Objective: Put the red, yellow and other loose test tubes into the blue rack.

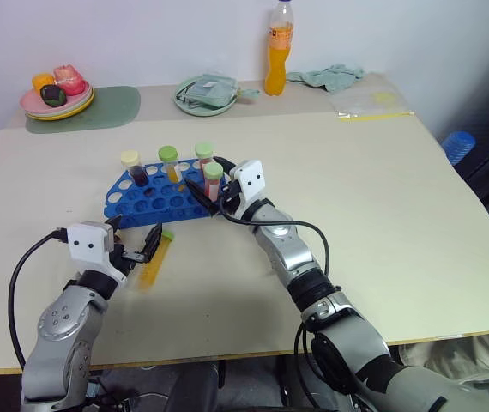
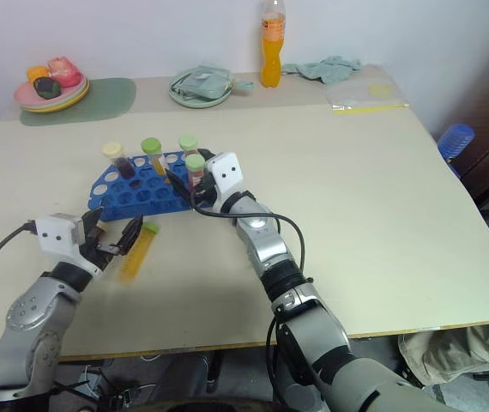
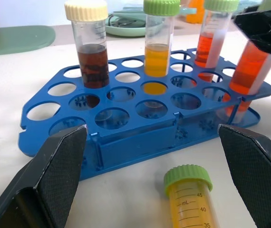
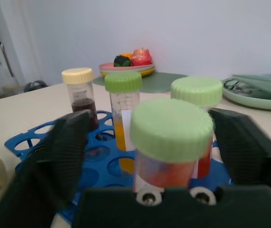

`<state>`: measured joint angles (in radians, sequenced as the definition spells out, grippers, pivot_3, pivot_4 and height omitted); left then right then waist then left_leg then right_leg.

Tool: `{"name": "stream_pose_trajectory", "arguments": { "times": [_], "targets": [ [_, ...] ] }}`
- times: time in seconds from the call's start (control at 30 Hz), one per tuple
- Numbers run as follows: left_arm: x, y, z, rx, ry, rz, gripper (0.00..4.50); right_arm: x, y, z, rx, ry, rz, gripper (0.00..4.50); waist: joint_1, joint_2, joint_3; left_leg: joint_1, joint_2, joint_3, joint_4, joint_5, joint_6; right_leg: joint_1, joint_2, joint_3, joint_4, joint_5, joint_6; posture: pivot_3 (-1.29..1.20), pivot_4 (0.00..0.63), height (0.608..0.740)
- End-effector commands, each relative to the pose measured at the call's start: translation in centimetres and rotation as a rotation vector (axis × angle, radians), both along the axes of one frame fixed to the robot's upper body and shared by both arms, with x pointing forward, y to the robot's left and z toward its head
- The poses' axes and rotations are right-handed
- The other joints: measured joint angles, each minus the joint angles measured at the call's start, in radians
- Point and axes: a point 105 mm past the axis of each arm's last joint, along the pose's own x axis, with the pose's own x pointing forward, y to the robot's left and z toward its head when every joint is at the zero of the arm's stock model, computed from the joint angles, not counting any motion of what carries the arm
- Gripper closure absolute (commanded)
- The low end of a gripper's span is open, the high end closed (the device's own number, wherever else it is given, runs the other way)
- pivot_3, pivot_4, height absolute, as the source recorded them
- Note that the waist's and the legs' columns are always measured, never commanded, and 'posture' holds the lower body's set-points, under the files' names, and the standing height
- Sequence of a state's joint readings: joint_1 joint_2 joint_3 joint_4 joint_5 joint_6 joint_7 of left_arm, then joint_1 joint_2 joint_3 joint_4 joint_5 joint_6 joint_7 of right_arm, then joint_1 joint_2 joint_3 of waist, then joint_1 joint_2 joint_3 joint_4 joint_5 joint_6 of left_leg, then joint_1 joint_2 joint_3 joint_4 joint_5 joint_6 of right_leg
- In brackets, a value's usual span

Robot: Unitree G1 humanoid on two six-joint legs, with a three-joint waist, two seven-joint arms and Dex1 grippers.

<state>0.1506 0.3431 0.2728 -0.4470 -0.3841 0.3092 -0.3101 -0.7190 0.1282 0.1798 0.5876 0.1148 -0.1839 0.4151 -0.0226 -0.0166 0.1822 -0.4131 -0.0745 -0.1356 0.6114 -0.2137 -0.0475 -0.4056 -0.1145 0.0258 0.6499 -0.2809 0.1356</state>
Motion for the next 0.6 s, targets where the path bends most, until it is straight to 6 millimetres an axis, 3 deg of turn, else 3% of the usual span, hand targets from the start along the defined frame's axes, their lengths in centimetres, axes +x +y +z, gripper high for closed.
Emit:
{"name": "stream_pose_trajectory", "arguments": {
  "times": [0.03, 0.17, 0.27, 0.47, 0.6],
  "targets": [
    [-0.2, 0.6, 2.0, 0.020, -0.063, 0.028, 0.00, -1.2, 0.8, 2.9, 0.093, -0.087, 0.034, 0.34, 0.000, 0.000, 0.000, 0.000, 0.000, 0.000, 0.000, 0.000, 0.000, 0.000, 0.000, 0.000, 0.000, 0.000, 0.000, 0.00, 0.150, 0.740],
    [0.0, 2.0, 3.4, 0.040, -0.059, 0.068, 0.00, -2.1, 0.0, 4.9, 0.130, -0.145, 0.059, 0.34, 0.001, 0.000, 0.000, 0.000, 0.000, -0.001, 0.000, 0.000, 0.000, 0.000, 0.000, 0.000, 0.000, 0.000, 0.000, 0.00, 0.150, 0.740],
    [-0.1, 2.4, 3.4, 0.084, 0.055, 0.023, 0.00, -2.5, -1.0, 5.6, 0.111, -0.171, 0.058, 0.34, 0.000, 0.000, 0.000, 0.000, 0.000, -0.001, 0.000, 0.000, 0.000, 0.000, 0.000, 0.000, 0.000, 0.000, 0.000, 0.00, 0.150, 0.740],
    [-0.9, 1.0, 3.4, 0.278, 0.355, -0.082, 0.00, -3.8, -3.5, 5.3, -0.018, -0.170, 0.155, 0.34, 0.004, 0.000, 0.000, 0.000, 0.000, -0.002, 0.000, 0.000, 0.000, 0.001, 0.000, 0.000, 0.000, 0.000, 0.000, 0.00, 0.150, 0.740],
    [-0.9, -0.8, 4.1, 0.260, 0.537, -0.164, 0.00, -5.9, -5.3, 4.2, -0.181, -0.163, 0.296, 0.34, 0.003, 0.001, 0.001, 0.000, 0.000, -0.002, 0.000, 0.000, 0.000, 0.002, 0.001, -0.001, 0.000, 0.000, 0.000, 0.00, 0.150, 0.740]
  ]
}}
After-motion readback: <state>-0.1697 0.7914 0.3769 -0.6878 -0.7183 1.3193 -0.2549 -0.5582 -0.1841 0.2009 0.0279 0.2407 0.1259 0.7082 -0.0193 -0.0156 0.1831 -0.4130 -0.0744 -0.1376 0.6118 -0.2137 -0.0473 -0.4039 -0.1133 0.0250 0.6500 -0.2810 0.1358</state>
